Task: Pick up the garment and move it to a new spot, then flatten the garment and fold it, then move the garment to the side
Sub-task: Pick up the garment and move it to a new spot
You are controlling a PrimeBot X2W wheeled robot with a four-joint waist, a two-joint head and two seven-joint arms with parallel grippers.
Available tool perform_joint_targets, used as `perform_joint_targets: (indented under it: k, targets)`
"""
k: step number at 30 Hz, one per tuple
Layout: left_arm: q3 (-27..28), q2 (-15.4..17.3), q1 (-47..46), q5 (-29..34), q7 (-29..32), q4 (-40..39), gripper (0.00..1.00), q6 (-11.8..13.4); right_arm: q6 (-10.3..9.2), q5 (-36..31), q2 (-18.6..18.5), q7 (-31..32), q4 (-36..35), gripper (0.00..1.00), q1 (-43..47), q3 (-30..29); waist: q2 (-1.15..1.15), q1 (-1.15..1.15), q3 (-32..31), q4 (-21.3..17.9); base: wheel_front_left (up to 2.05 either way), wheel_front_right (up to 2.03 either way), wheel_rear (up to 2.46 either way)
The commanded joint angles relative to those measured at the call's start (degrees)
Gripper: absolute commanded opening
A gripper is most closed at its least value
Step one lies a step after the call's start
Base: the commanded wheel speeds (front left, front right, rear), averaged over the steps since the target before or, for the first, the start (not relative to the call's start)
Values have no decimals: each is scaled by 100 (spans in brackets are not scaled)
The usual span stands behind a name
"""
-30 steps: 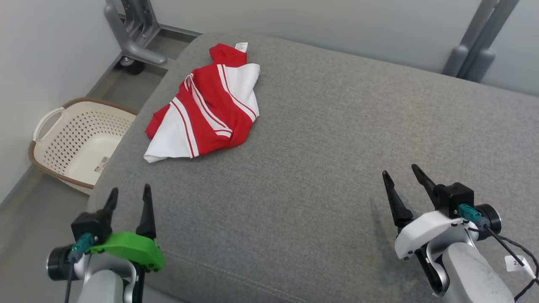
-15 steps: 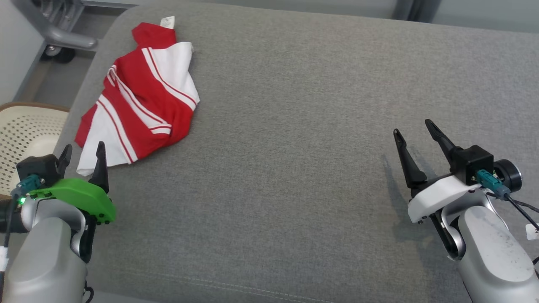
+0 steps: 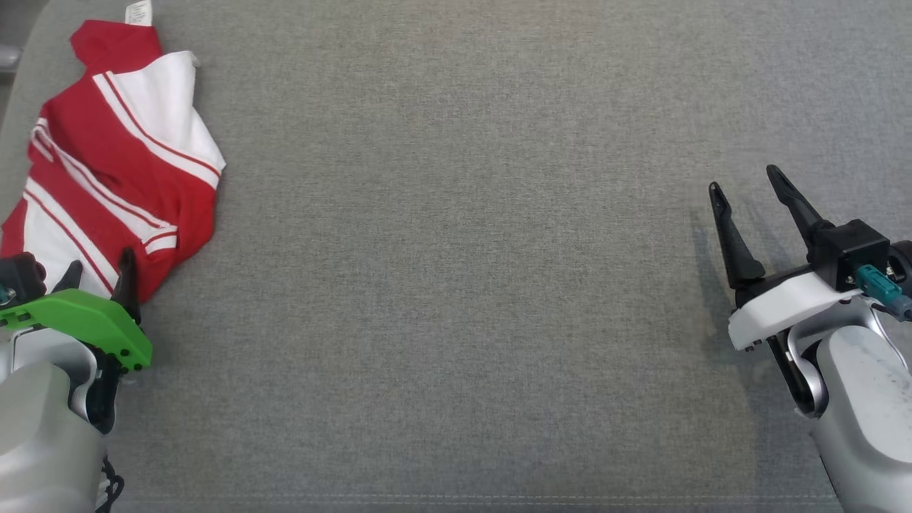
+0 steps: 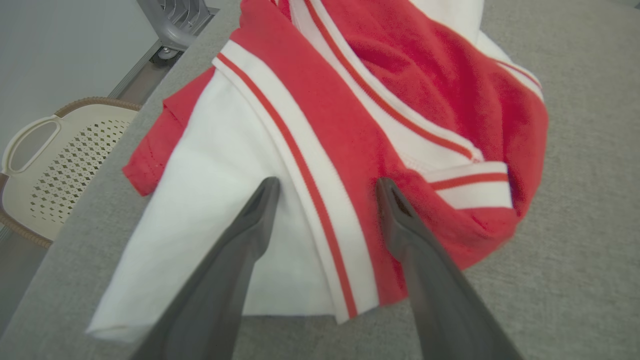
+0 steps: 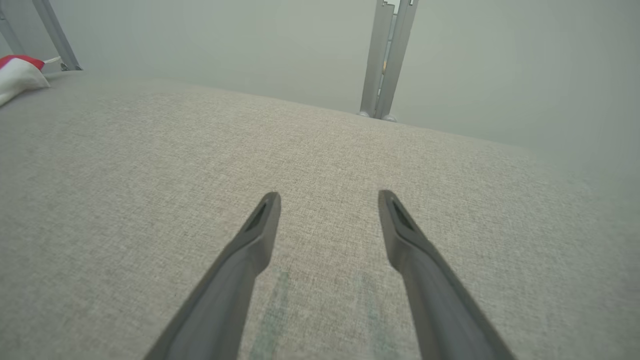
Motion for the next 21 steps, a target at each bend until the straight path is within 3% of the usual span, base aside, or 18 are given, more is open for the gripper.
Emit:
perform_joint_targets:
  k: [1,9,10,11,16,21]
  targets:
    - [-6,29,-108,-16,-24,150,100,-11,-9,-5,-29,0,-41,100,22,-35,0,-1,210,-245,0,0,0]
    - [-119,-293,-269,45,-50,1039,100,200,-9,-17,-99,0,-133,100,103,-181,0,-1,321,-365,0,0,0]
    - [-122,-341,-283,32,-73,1099,35,211,-9,-20,-83,0,-122,100,101,-189,0,-1,304,-369,0,0,0]
    - [-127,-393,-273,22,-99,1153,0,219,-9,-22,-46,0,-113,100,103,-197,0,-1,275,-372,0,0,0]
    - [-164,-513,-190,-5,-298,1230,0,104,-9,2,105,0,-57,100,137,-230,0,-1,78,-361,0,0,0]
    - [-372,-615,-326,215,-571,789,0,6,-9,44,282,0,7,100,171,-264,0,-1,-106,-304,0,0,0]
